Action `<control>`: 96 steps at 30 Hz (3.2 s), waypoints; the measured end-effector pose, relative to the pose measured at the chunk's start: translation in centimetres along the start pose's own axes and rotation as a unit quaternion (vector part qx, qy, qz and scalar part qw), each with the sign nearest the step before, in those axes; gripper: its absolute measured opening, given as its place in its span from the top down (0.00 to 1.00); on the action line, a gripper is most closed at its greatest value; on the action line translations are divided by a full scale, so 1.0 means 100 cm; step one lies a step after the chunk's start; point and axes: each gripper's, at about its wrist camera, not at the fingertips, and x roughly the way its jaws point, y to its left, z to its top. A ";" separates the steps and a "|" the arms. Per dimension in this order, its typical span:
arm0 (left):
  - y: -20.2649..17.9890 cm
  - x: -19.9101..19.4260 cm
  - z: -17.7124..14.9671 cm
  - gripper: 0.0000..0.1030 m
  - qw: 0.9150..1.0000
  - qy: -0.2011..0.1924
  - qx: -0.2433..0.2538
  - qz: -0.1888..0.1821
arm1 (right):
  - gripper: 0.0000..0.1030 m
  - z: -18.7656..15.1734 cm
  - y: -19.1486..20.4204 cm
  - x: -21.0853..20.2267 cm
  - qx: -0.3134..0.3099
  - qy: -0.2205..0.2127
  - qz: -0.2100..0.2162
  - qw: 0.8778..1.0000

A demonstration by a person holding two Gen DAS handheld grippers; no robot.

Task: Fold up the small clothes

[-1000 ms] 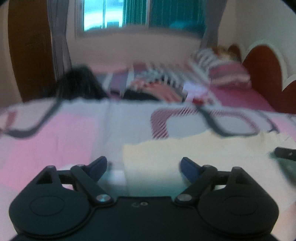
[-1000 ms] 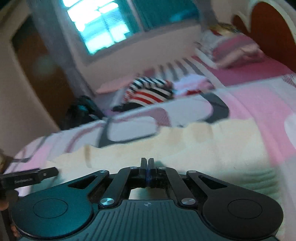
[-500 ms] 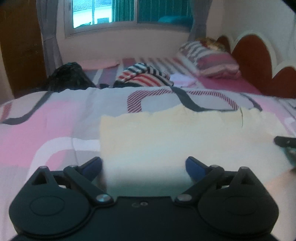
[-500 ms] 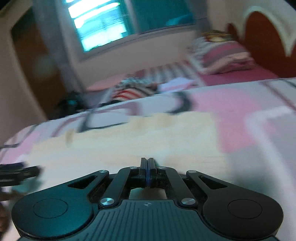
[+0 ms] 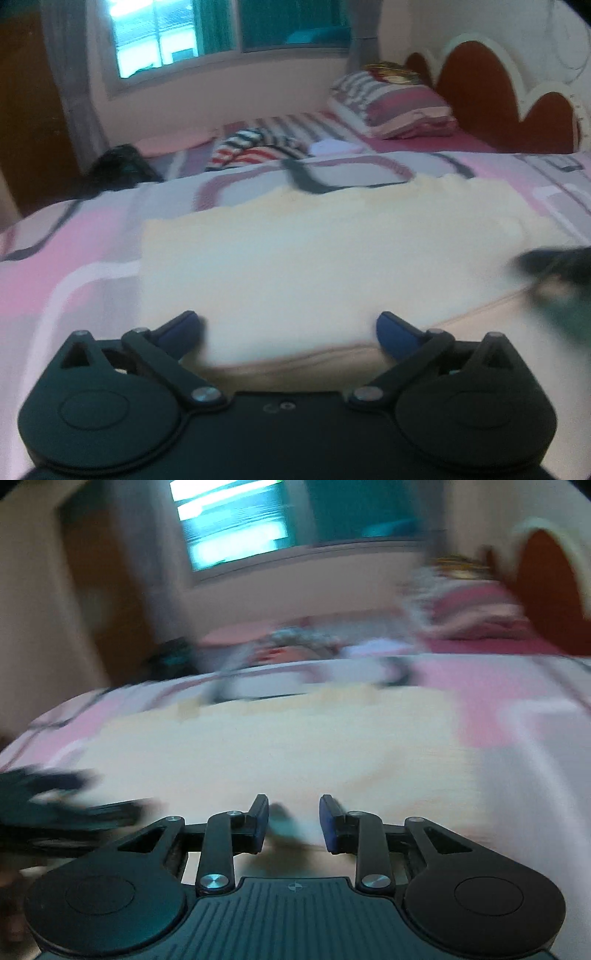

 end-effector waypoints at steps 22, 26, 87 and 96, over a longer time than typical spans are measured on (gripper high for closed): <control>0.019 -0.001 -0.009 0.00 0.999 0.025 -0.024 0.007 | 0.86 0.002 -0.025 -0.004 0.022 0.022 -0.057 0.998; 0.020 0.000 -0.009 0.00 0.999 0.025 -0.024 0.003 | 0.86 0.000 -0.024 -0.007 0.023 0.021 -0.059 0.998; 0.053 -0.246 -0.230 0.81 0.946 0.076 -0.258 -0.180 | 0.97 -0.179 -0.094 -0.284 0.189 0.156 0.198 0.949; 0.051 -0.263 -0.220 0.95 0.949 0.050 -0.270 -0.152 | 0.98 -0.180 -0.090 -0.290 0.209 0.132 0.200 0.948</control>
